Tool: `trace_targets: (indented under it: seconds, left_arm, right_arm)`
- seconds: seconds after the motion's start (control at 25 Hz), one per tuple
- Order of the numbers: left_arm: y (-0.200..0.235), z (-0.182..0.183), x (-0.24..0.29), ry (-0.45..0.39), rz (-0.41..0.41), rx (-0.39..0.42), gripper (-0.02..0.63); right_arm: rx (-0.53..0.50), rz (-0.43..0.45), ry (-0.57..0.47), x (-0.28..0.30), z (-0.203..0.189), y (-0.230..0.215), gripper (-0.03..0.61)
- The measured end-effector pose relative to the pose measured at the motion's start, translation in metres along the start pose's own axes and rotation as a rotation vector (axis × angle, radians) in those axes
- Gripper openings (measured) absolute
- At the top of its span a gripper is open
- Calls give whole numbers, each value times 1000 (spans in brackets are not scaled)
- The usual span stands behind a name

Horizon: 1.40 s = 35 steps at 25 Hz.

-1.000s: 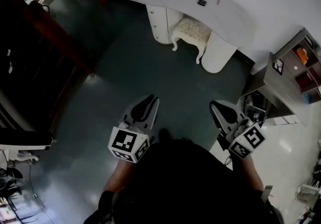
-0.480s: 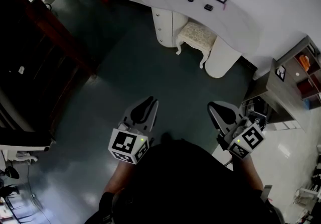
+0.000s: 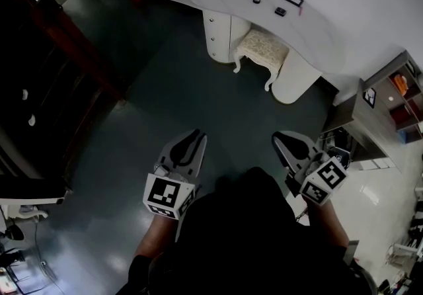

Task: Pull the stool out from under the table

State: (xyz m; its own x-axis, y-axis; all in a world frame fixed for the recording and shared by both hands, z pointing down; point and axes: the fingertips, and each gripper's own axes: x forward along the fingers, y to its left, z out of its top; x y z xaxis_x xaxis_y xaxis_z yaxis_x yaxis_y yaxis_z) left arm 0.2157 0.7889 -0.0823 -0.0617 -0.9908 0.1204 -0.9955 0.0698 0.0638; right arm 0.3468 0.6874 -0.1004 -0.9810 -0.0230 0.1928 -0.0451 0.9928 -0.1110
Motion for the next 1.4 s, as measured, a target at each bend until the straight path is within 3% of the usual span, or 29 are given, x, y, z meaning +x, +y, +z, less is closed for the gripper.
trace_targets:
  seconds: [0.4, 0.68, 0.96, 1.12, 1.4]
  left_arm:
    - [32, -12, 36, 36, 12, -77, 64]
    - [59, -6, 105, 85, 14, -85, 64]
    - [89, 19, 201, 116, 11, -65, 64]
    - [109, 34, 256, 122, 24, -95, 64]
    - [132, 33, 321, 144, 32, -145, 64]
  right_arm:
    - [58, 28, 49, 40, -8, -32, 18]
    - [112, 65, 21, 80, 5, -98, 18]
    - [137, 81, 17, 121, 23, -190, 19]
    - [164, 95, 16, 141, 36, -242, 18]
    - [150, 166, 48, 174, 34, -280, 20]
